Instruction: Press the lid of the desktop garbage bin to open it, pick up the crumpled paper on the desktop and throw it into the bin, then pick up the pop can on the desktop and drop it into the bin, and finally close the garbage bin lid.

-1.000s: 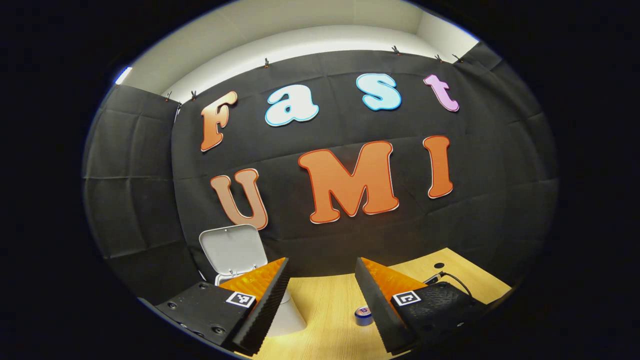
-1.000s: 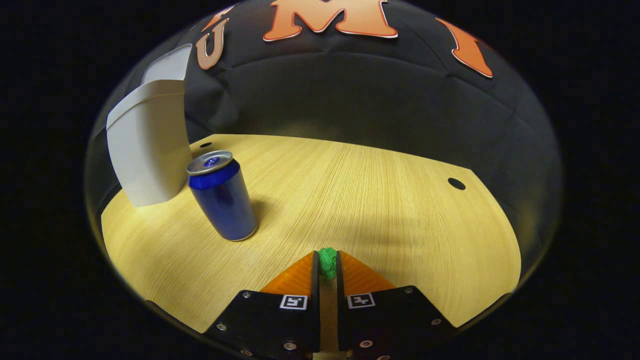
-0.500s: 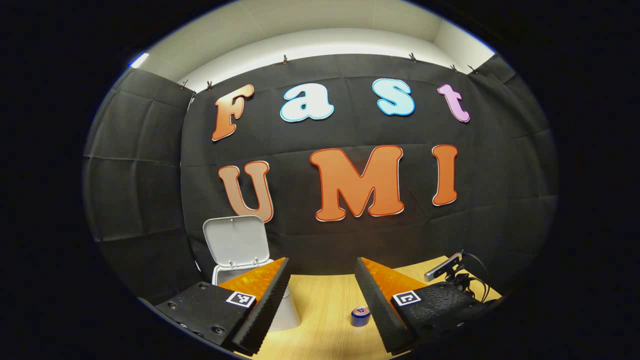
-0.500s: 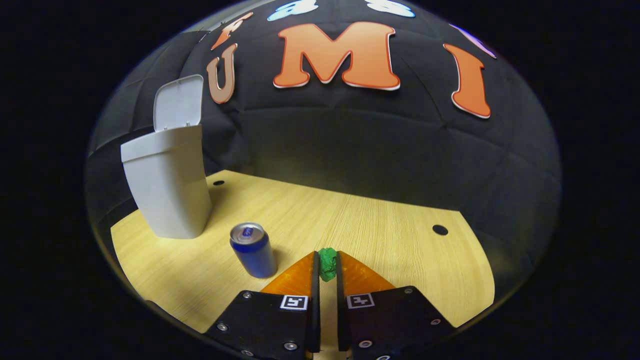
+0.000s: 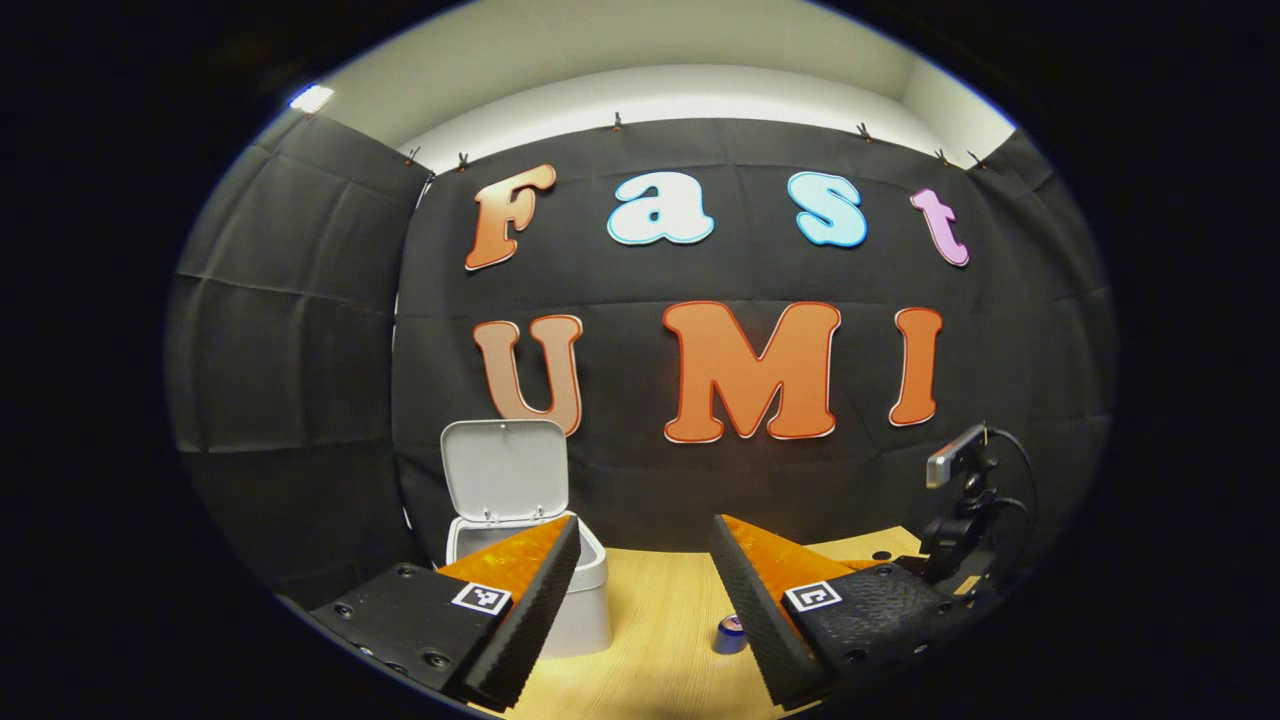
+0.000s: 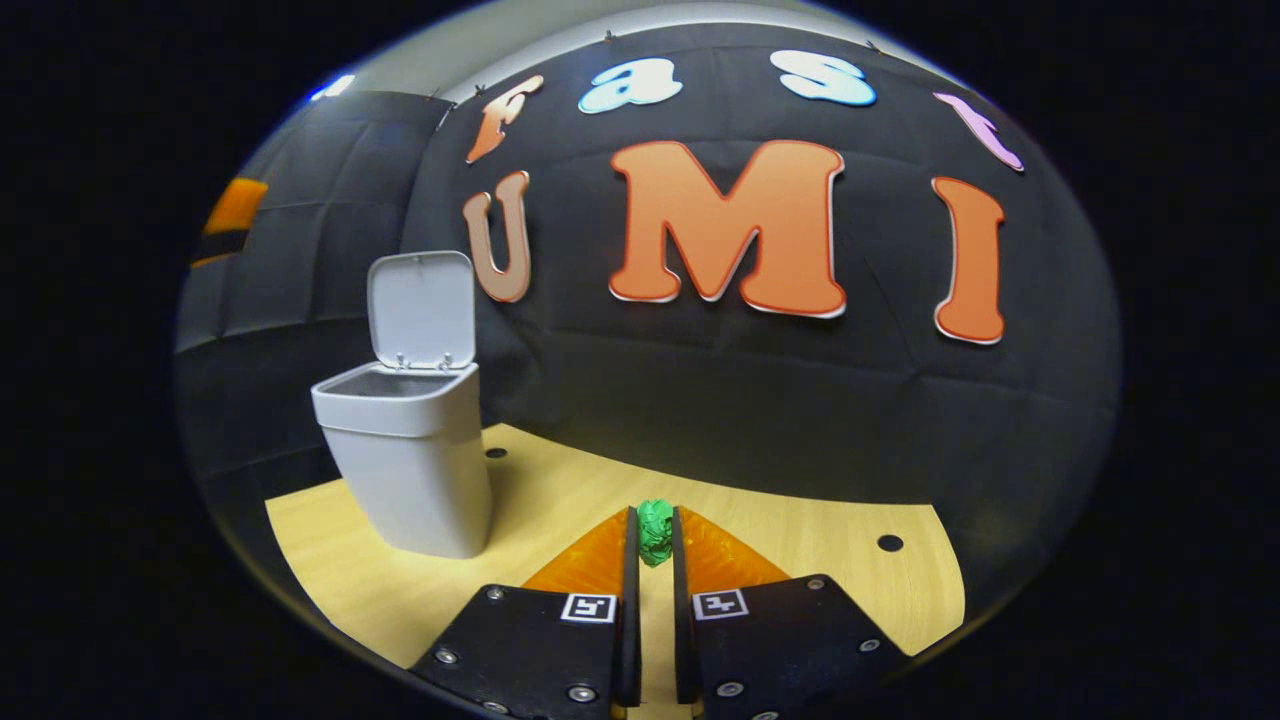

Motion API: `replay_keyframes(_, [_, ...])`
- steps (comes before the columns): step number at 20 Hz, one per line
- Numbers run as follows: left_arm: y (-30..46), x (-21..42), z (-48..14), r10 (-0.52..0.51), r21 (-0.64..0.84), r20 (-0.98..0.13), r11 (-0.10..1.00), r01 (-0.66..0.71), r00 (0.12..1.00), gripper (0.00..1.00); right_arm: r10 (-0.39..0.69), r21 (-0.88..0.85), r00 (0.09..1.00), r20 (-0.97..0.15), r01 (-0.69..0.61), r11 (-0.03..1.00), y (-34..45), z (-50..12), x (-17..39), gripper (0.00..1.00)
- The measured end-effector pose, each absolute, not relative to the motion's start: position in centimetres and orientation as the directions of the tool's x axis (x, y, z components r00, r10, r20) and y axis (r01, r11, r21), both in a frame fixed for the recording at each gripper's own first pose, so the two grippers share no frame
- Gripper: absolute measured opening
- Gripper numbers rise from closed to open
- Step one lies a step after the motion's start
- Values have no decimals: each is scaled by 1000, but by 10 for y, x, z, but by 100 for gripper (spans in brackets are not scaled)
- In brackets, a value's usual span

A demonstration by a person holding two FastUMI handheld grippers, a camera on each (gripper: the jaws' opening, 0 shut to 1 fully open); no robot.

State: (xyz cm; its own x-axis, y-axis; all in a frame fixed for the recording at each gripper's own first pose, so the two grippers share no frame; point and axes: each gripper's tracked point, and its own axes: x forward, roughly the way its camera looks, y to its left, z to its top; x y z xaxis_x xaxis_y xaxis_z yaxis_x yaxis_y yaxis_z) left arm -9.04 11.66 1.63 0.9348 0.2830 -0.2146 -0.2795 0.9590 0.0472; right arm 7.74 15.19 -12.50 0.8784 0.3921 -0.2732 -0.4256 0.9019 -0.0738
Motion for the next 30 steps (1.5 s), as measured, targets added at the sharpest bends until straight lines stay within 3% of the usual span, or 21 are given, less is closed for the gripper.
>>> replay_keyframes(1, [120,-94,14,293,43,-218,956,-290,931,89,420,-61,871,-255,-447,892,164,-112,76,13])
replay_keyframes(2, [126,-96,10,300,36,-223,953,-300,927,84,445,-50,864,-236,-468,882,177,-100,73,13])
replay_keyframes(8, [168,-126,3,382,7,-234,920,-392,894,84,572,-12,803,-169,-582,813,260,-60,69,13])
replay_keyframes(9, [176,-133,3,400,11,-233,912,-409,886,89,588,-5,791,-166,-597,802,274,-58,70,13])
replay_keyframes(11, [191,-146,4,434,18,-229,897,-442,871,89,617,7,770,-161,-625,781,300,-53,71,13])
replay_keyframes(12, [199,-153,5,452,21,-227,888,-459,863,84,627,12,763,-160,-633,774,312,-50,73,13])
replay_keyframes(13, [206,-159,5,467,21,-227,880,-475,855,88,643,21,750,-156,-648,761,327,-48,74,13])
replay_keyframes(15, [221,-174,4,504,29,-228,859,-512,833,84,664,26,734,-143,-667,744,350,-43,76,13])
replay_keyframes(30, [303,-255,16,692,95,-210,717,-690,690,83,751,18,642,-154,-758,652,476,-60,85,13])
